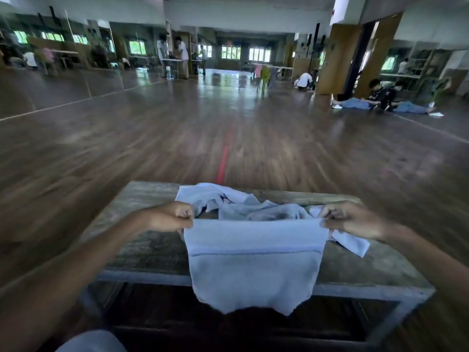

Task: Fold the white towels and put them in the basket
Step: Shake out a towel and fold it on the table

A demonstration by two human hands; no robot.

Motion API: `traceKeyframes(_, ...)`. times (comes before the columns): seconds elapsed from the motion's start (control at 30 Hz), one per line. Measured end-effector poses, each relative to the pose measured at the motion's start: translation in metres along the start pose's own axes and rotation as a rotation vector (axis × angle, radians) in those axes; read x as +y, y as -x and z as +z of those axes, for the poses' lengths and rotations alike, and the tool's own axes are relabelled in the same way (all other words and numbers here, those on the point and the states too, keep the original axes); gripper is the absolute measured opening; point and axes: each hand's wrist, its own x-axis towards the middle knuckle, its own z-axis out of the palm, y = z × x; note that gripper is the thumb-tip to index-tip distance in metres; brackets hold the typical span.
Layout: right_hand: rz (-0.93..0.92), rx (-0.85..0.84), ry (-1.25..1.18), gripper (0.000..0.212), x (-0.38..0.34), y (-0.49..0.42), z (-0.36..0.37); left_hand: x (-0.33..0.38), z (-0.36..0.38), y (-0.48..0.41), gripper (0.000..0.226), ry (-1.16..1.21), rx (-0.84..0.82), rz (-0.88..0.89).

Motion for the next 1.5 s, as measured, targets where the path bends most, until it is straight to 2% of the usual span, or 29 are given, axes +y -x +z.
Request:
traceKeyframes(0.07, 0.008, 0.014, 0.036, 0.008, 0.033, 0.001, 0.029, -0.028, 0.045, -0.002, 0.019, 0.029, -0.093, -0.008)
traceKeyframes(0.13, 0.071, 0.03, 0.081, 0.013, 0.061, 0.003, 0.062, -0.048, 0.077, -0.006, 0.014, 0.049, -0.074, -0.025)
traceKeyframes(0.33, 0.129, 0.146, 0.216, 0.013, 0.085, -0.034, 0.083, -0.066, 0.103, -0.043, 0.011, -0.056, 0.214, -0.02)
traceKeyframes(0.47, 0.143, 0.248, 0.245, 0.027, 0.085, -0.066, 0.074, -0.073, 0.096, -0.076, 0.01, -0.04, 0.355, -0.072)
traceKeyframes(0.6, 0.178, 0.264, 0.373, 0.014, 0.084, -0.096, 0.068, -0.074, 0.088, -0.113, 0.007, -0.024, 0.432, -0.105)
traceKeyframes(0.77, 0.089, 0.251, 0.731, 0.01, 0.09, -0.131, 0.071, -0.092, 0.089, -0.14, 0.016, -0.146, 0.33, -0.098)
traceKeyframes(0.97, 0.079, 0.086, 0.975, 0.016, 0.096, -0.152, 0.073, -0.098, 0.079, -0.147, 0.029, -0.268, 0.234, -0.054)
traceKeyframes(1.17, 0.12, 0.055, 0.811, 0.007, 0.094, -0.145, 0.067, -0.091, 0.076, -0.14, 0.025, -0.135, 0.261, -0.005)
traceKeyframes(1.27, 0.139, 0.031, 0.568, 0.021, 0.085, -0.132, 0.056, -0.087, 0.075, -0.124, 0.02, -0.033, 0.321, 0.018)
traceKeyframes(1.33, 0.138, 0.07, 0.381, 0.029, 0.078, -0.118, 0.046, -0.079, 0.068, -0.11, 0.013, -0.055, 0.317, 0.041)
traceKeyframes(1.4, 0.118, 0.115, 0.273, 0.027, 0.07, -0.102, 0.038, -0.07, 0.058, -0.097, 0.011, -0.148, 0.274, 0.112)
traceKeyframes(1.5, 0.094, 0.116, 0.256, 0.025, 0.053, -0.079, 0.029, -0.056, 0.04, -0.073, 0.018, -0.21, 0.271, 0.168)
